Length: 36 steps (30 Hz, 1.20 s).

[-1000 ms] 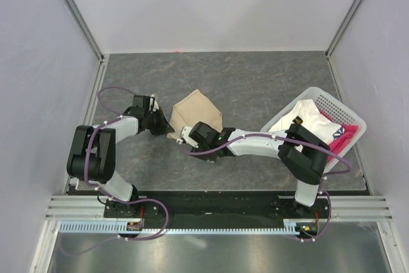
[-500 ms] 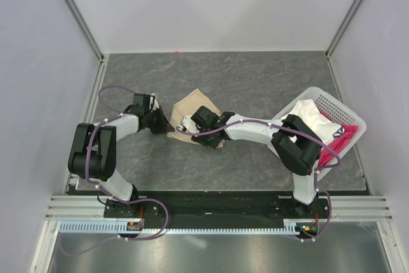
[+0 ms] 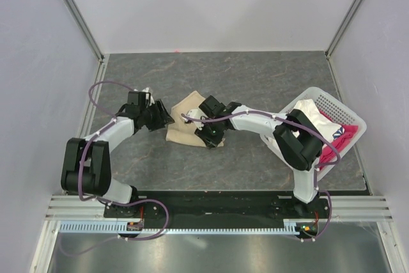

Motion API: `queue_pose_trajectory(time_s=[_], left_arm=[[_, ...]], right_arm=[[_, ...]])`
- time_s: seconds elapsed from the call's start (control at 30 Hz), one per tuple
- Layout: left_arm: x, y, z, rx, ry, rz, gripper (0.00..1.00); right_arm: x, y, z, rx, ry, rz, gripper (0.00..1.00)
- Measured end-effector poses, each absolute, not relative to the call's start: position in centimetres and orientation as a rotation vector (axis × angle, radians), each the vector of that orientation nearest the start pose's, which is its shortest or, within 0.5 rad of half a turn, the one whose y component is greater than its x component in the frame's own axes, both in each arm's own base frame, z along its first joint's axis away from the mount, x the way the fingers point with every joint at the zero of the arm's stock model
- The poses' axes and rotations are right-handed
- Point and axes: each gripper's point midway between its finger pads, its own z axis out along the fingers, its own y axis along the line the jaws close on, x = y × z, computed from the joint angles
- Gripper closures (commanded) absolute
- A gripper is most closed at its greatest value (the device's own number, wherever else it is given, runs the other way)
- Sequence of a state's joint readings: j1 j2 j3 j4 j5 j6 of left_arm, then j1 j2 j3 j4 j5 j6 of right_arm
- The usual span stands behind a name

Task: Fold the napkin, place the utensils inside, and roll it up
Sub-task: Roll the napkin with the utensil

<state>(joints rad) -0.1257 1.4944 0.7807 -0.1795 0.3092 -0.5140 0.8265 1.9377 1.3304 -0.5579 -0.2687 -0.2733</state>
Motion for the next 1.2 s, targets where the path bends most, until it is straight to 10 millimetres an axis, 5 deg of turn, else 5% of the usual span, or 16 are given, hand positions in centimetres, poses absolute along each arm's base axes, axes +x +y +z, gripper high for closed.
queue_pose_trajectory(time_s=[0.13,0.4,0.63,1.2], left_arm=[[32.6,-11.2,6.6,-0.340,2.438,-0.641,0.33],[29.5,-10.8,5.0,-0.347,2.455,-0.637,0.25],[29.4,-10.2,5.0,-0.359,2.440,-0.601,0.24],[25.5,-9.7,3.2,-0.450,2.462,-0.604,0.30]], right_arm=[[24.7,32.9,2.8,-1.508,2.364,0.640,0.80],[23.4,33.9,3.0,-1.480,2.451,0.946,0.85],[22.0,34.3,3.0,-1.408,2.564,1.231,0.85],[22.0,34.3,2.9,-1.227,2.792,1.417,0.86]])
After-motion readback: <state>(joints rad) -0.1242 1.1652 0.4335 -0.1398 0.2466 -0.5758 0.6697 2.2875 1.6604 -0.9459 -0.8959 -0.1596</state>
